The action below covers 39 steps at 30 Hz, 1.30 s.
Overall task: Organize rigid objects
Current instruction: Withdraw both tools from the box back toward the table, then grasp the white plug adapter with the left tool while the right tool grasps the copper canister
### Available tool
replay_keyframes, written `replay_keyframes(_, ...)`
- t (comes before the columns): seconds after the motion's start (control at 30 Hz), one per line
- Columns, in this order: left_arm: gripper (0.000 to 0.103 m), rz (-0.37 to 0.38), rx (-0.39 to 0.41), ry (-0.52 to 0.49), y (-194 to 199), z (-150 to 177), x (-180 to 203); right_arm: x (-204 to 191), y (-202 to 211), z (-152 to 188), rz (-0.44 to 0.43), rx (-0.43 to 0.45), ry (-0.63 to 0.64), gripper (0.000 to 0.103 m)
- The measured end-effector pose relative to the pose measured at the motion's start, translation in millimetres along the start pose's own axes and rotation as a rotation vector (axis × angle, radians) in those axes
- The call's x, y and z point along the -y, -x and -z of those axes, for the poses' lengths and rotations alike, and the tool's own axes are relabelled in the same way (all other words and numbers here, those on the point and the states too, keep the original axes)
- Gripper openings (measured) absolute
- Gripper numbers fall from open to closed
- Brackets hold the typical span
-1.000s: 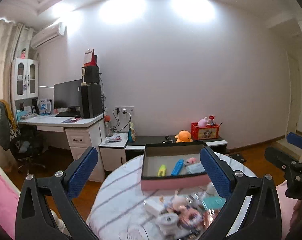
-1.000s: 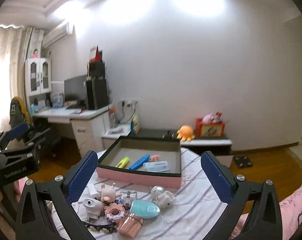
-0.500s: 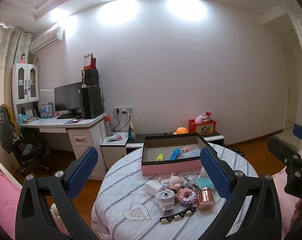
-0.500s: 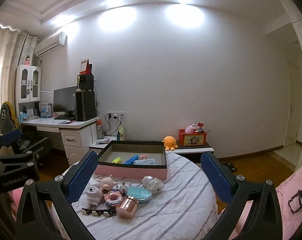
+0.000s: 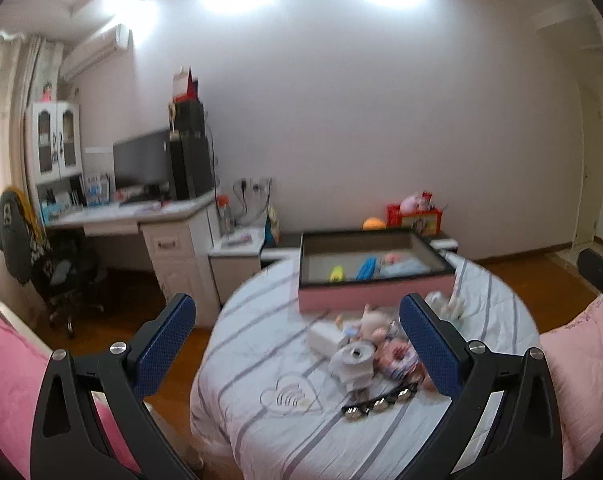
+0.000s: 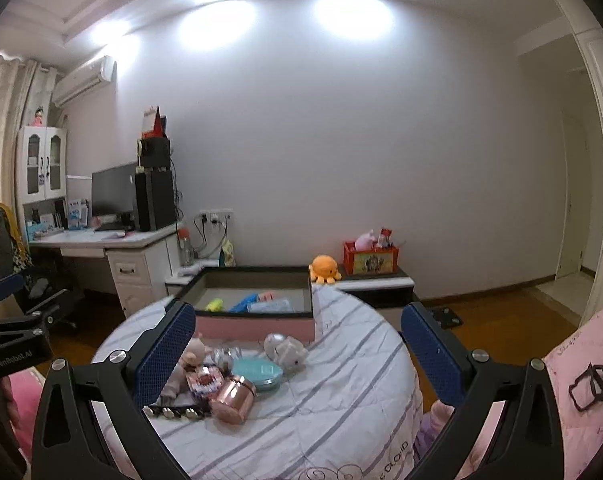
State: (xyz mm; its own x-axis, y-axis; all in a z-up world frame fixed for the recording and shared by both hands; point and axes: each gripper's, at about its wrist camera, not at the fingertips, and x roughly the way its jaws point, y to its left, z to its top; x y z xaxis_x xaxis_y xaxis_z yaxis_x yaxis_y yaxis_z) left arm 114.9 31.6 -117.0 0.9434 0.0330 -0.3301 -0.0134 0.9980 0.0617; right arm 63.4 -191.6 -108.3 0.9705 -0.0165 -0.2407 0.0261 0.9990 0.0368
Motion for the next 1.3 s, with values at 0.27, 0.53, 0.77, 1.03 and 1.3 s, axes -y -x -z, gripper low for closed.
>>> replay_keyframes(0.27,0.103,0.071,-0.216,0.002,-73,43,14,7,-43,29,-0.005,-0.144,-0.007,0.103)
replay_keyframes(0.53,0.103,0.11,-0.352,0.019,-137,70,33,18,-85,52,0.002,-0.274,-0.022,0.103)
replay_keyframes(0.77,0.099,0.128,-0.409,0.043,-168,74,27,22,-111,64,-0.006,-0.343,-0.034,0.103)
replay_keyframes(1.03,0.058,0.238,-0.471,0.03,-190,81,39,15,-134,70,-0.039,-0.401,-0.028,0.103)
replay_keyframes(1.3,0.057,0.187,-0.409,-0.011,-161,76,24,-15,-139,80,-0.104,-0.437,-0.017,0.103)
